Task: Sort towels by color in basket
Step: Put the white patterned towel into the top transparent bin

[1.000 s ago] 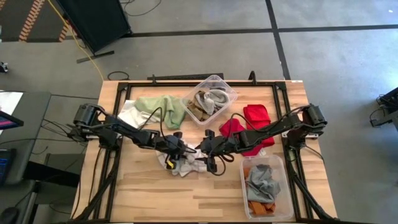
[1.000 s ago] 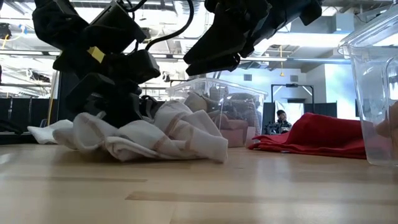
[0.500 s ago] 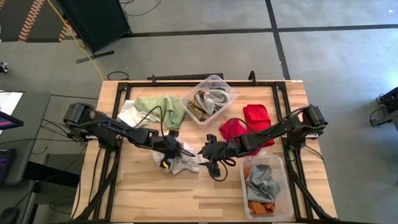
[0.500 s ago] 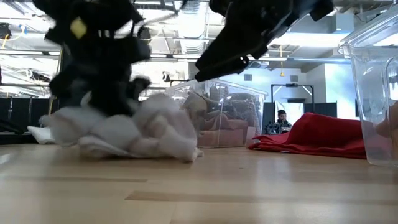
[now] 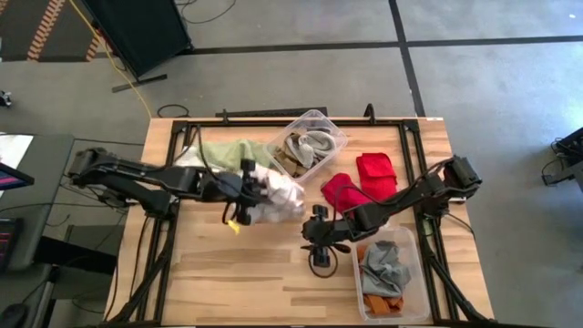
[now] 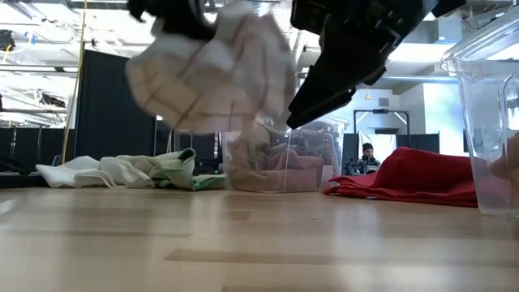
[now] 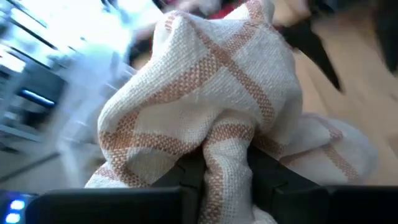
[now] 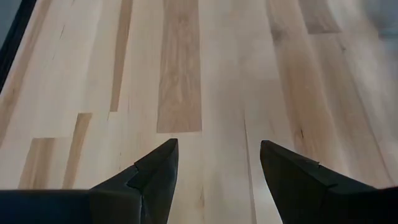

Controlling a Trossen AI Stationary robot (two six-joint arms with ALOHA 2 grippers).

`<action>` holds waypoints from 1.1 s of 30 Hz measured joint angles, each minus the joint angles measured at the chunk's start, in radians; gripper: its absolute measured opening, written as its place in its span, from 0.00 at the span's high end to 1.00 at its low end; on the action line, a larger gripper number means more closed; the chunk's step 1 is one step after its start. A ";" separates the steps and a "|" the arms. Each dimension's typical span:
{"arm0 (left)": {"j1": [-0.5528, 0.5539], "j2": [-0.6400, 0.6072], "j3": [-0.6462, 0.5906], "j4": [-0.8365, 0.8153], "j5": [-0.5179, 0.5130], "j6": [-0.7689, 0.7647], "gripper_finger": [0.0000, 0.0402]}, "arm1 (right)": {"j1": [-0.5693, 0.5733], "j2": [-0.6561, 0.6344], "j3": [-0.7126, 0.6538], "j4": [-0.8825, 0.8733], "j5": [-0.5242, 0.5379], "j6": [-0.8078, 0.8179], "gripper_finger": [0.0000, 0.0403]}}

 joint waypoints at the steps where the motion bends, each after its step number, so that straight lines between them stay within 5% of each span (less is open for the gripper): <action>1: 0.011 -0.001 0.025 0.001 -0.008 0.021 0.86 | 0.005 0.000 0.000 0.001 0.011 0.007 0.37; 9: 0.148 0.021 0.178 0.073 -0.007 0.166 0.86 | 0.038 0.000 0.000 0.002 0.127 0.065 0.37; 17: 0.332 0.073 0.291 0.178 0.164 0.229 0.86 | 0.058 0.000 0.000 0.007 0.191 0.103 0.37; 24: 0.429 0.208 0.462 0.214 0.352 0.199 0.86 | 0.057 0.000 0.000 0.021 0.217 0.113 0.37; 33: 0.474 0.413 0.603 0.202 0.403 0.173 0.86 | 0.063 0.000 0.000 0.008 0.221 0.138 0.37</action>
